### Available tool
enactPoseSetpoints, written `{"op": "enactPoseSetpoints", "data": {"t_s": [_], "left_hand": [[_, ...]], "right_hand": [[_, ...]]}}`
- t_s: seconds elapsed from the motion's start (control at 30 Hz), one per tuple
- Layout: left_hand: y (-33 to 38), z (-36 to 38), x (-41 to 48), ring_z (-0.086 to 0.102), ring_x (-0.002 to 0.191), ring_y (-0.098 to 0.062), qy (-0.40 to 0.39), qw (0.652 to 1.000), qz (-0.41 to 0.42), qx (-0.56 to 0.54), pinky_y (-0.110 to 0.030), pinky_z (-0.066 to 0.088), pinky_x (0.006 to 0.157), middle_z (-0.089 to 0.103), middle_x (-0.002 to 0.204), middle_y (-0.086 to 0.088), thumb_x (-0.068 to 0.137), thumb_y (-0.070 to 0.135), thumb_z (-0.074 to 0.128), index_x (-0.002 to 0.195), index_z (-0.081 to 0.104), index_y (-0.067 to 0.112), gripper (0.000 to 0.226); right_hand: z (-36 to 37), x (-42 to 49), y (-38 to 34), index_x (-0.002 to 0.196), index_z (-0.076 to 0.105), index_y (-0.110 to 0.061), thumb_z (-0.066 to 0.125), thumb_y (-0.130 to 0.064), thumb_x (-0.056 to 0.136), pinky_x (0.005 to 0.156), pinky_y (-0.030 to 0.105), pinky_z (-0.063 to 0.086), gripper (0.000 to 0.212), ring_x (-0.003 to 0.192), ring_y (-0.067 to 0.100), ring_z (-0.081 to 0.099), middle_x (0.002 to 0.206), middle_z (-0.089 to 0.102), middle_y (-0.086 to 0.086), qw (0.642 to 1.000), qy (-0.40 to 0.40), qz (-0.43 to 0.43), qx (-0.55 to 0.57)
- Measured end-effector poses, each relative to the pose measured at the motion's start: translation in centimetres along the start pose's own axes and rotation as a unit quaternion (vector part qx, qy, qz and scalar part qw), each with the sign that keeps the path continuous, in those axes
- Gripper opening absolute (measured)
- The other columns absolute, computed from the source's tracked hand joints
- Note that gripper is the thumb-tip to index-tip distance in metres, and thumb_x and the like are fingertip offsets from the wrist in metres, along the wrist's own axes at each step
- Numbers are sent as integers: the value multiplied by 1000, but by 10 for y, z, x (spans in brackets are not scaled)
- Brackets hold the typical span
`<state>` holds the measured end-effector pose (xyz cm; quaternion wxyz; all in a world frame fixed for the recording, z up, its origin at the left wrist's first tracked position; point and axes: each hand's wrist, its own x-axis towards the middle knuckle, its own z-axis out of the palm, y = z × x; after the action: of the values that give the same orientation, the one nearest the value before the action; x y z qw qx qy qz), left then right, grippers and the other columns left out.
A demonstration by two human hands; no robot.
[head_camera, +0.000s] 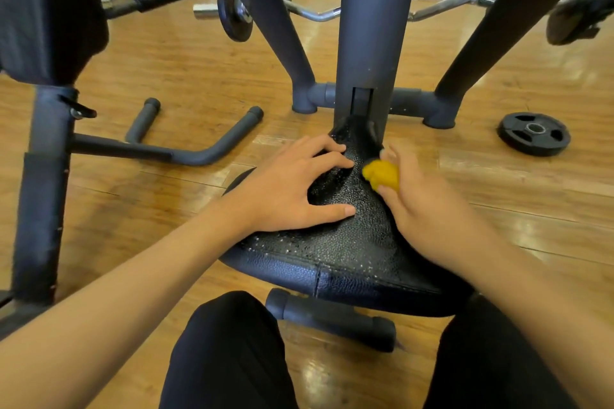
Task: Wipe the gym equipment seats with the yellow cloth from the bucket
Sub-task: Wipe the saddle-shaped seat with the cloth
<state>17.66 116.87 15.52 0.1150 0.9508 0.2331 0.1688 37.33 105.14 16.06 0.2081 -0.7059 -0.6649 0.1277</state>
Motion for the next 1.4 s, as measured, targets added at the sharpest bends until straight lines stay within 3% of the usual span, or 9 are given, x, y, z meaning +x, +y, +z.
{"op": "enactPoseSetpoints", "data": {"t_s": [0.17,0.33,0.47,0.6,0.83,0.97,1.13,1.23,1.4], "left_hand": [[1,0,1,50,130,-19,-3,1000,-5,-7,-50,41,108,54,136,0,83,69,60,132,64,22,68],[2,-2,-1,47,132,-14,-1,1000,-2,-16,-46,39,110,53,136,2,84,68,60,133,63,21,68],[0,1,-2,48,131,-17,4,1000,0,-12,-48,41,109,52,138,2,85,69,59,135,62,23,68],[-3,3,-1,50,129,-19,8,1000,-1,-14,-49,42,107,52,136,3,84,70,61,133,63,24,67],[-2,3,1,50,129,-16,14,1000,2,-21,-48,43,105,55,130,0,85,66,63,130,64,21,63],[-2,1,1,51,127,-18,11,1000,3,-5,-47,42,105,53,132,2,85,67,62,130,63,23,62],[-4,2,-2,49,131,-16,21,1000,-2,-7,-46,42,108,52,137,3,85,68,62,134,61,23,66],[-3,3,0,51,128,-17,36,999,-14,-3,-40,42,109,55,135,1,81,72,61,133,61,16,76],[-1,1,-1,51,130,-16,25,999,-32,-11,-33,38,112,55,136,0,79,74,58,131,62,14,80]], "right_hand": [[5,100,16,129,43,-7,44,-25,106,73,38,35,29,109,41,56,120,59,22,998,5,55,-7],[0,29,13,145,49,-20,51,-26,101,103,37,42,44,127,28,52,141,55,7,999,15,-33,-23],[-6,-54,-1,157,28,-24,47,-27,100,118,35,33,60,146,17,34,160,32,-3,996,12,-33,-82],[-2,-21,2,160,7,-31,47,-19,101,111,37,40,72,136,23,45,154,40,3,1000,-7,-14,-1],[16,91,15,137,50,-13,49,-5,100,106,33,34,38,141,30,40,154,38,13,999,41,-22,-23],[4,20,12,135,60,-16,49,-12,101,105,36,44,36,127,26,56,135,59,6,994,56,-87,-21],[-6,-61,1,145,51,-28,45,-28,98,109,24,39,47,140,6,43,146,51,-12,995,36,-91,-13],[-5,-5,3,152,42,-21,51,-19,103,114,22,27,50,143,16,39,154,44,-3,997,7,-79,-23],[6,131,11,141,50,-19,48,-19,103,99,39,39,38,128,38,50,142,55,13,999,2,4,-32]]}}
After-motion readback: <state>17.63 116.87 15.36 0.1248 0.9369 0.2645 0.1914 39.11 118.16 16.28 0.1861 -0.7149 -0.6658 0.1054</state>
